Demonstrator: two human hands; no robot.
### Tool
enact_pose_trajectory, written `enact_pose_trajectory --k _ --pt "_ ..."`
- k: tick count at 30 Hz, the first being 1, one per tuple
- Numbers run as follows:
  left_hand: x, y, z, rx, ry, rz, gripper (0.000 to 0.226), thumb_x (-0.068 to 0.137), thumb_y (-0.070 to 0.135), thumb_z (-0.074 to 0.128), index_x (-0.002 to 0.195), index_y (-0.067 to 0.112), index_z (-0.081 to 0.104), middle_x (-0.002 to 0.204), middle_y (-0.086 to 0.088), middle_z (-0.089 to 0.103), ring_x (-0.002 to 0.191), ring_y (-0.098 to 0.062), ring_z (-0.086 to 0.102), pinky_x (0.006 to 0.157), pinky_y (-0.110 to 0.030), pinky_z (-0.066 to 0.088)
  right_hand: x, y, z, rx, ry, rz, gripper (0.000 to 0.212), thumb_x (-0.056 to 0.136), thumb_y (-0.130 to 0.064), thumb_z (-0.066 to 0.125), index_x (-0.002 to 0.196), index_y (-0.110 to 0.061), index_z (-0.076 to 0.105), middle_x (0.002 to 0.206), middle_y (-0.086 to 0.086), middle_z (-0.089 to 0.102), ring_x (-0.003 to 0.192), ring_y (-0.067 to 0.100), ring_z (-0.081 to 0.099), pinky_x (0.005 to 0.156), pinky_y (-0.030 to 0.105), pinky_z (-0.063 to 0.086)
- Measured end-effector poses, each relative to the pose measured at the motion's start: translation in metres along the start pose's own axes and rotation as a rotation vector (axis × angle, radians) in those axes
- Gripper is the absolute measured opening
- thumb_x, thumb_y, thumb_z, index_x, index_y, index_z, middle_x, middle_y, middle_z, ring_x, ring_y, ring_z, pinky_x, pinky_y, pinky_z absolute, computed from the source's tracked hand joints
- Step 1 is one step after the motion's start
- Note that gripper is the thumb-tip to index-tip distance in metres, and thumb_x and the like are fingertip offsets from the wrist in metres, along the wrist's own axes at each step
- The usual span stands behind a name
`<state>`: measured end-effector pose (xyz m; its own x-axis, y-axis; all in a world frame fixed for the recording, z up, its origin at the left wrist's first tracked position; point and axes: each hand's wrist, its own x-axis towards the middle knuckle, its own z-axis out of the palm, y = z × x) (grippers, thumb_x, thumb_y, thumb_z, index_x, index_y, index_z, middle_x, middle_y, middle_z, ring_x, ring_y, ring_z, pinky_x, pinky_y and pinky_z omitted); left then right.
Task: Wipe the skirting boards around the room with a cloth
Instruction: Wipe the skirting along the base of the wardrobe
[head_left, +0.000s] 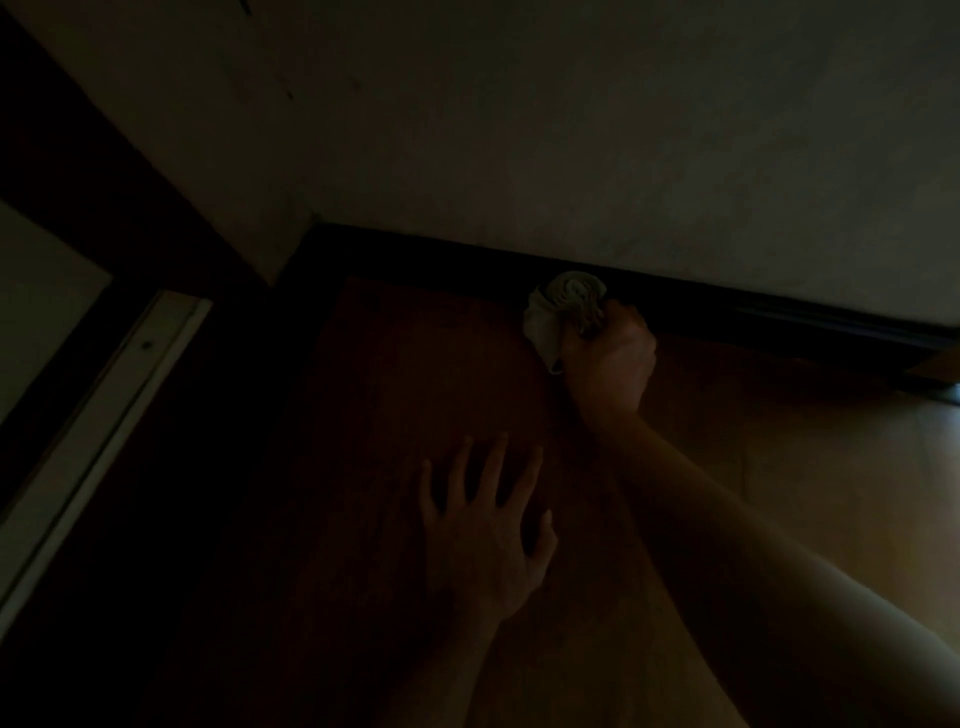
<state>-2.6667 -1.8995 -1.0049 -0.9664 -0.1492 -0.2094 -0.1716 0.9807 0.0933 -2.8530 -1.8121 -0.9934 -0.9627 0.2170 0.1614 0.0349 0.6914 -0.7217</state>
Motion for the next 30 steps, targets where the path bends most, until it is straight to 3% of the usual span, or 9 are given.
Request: enact_pose_trajectory --k 5,9,15,20,25,30 --pt "-0.002 0.0 -0.002 -0.009 0.004 0.001 0.063 0.09 0.064 0.03 0.151 0.046 0.035 0.162 0.002 0.033 0.148 -0.034 0.028 0.114 -0.068 0.021 0.001 -0.014 0.01 0.023 -0.108 -0.035 0.028 0.088 -0.03 0.066 0.086 -0.002 0.063 0.092 0.011 0.059 0.083 0.026 0.059 0.065 0.029 0.039" --pt "-0.001 -0.001 -0.002 0.002 0.008 0.011 0.063 0.09 0.064 0.034 0.151 0.046 0.035 0.162 0.003 0.033 0.147 -0.034 0.03 0.114 -0.068 0.021 0.008 0.005 -0.008 0.005 -0.09 -0.023 0.028 0.087 -0.03 0.065 0.088 -0.002 0.064 0.092 0.013 0.061 0.084 0.03 0.061 0.068 0.037 0.05" --pt "-0.002 -0.001 0.0 0.001 0.022 0.025 0.063 0.09 0.062 0.037 0.15 0.043 0.038 0.16 0.002 0.036 0.145 -0.035 0.033 0.111 -0.069 0.025 0.008 0.044 -0.042 -0.051 0.099 0.095 0.024 0.087 -0.022 0.064 0.088 0.001 0.062 0.095 0.02 0.063 0.089 0.037 0.061 0.067 0.029 0.031" --pt "-0.003 0.001 -0.003 0.025 -0.008 0.002 0.066 0.09 0.065 0.022 0.154 0.047 0.026 0.166 0.004 0.024 0.15 -0.033 0.023 0.115 -0.067 0.017 0.015 0.044 -0.046 -0.055 -0.001 0.012 0.025 0.088 -0.026 0.065 0.09 -0.001 0.064 0.095 0.017 0.062 0.087 0.034 0.061 0.069 0.031 0.039" --pt "-0.001 0.002 -0.001 0.056 -0.027 -0.014 0.068 0.089 0.067 0.012 0.154 0.052 0.007 0.168 0.007 0.01 0.153 -0.031 0.01 0.117 -0.065 0.008 0.015 0.054 -0.053 -0.058 0.046 -0.003 0.025 0.085 -0.024 0.066 0.091 0.0 0.065 0.094 0.018 0.062 0.085 0.037 0.061 0.067 0.03 0.038" --pt "0.0 0.006 -0.005 0.07 -0.036 -0.013 0.065 0.089 0.063 0.026 0.151 0.046 0.034 0.161 0.002 0.034 0.146 -0.035 0.032 0.112 -0.068 0.026 0.019 0.052 -0.05 -0.065 -0.014 -0.06 0.026 0.086 -0.027 0.066 0.088 -0.001 0.064 0.092 0.017 0.06 0.083 0.037 0.061 0.065 0.037 0.045"
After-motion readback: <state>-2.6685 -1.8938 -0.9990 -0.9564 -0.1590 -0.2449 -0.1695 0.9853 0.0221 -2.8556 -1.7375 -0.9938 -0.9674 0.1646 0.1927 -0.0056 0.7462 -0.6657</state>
